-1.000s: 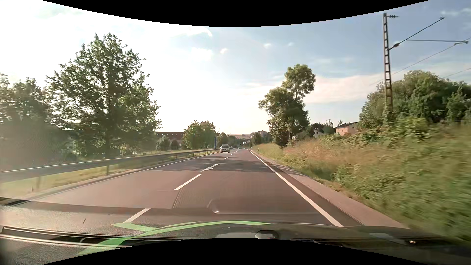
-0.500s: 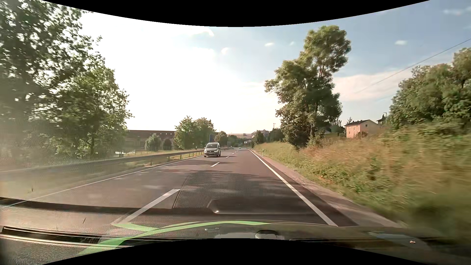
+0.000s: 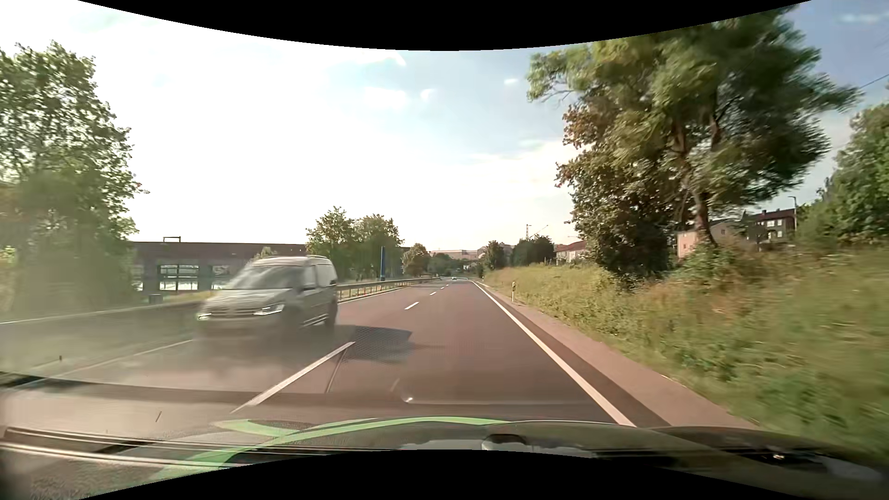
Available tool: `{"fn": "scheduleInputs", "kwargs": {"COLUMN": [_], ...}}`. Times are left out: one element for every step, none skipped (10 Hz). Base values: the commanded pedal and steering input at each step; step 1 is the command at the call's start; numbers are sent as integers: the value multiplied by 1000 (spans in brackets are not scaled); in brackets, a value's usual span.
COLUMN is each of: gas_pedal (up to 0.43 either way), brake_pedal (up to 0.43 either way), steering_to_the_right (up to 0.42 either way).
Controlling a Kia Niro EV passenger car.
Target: Follow the waypoints while adhering to traffic rules and regulations
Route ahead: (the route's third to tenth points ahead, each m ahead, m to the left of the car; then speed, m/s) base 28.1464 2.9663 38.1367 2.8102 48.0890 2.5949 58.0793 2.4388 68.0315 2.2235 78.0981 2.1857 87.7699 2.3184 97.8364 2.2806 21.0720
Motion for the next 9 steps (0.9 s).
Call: {"fn": "scheduleInputs", "kwargs": {"gas_pedal": [240,248,248,248,248,248,248,248,248], "brake_pedal": [0,0,0,0,0,0,0,0,0], "steering_to_the_right": [-4,-4,-3,-3,-2,0,1,1,1]}}
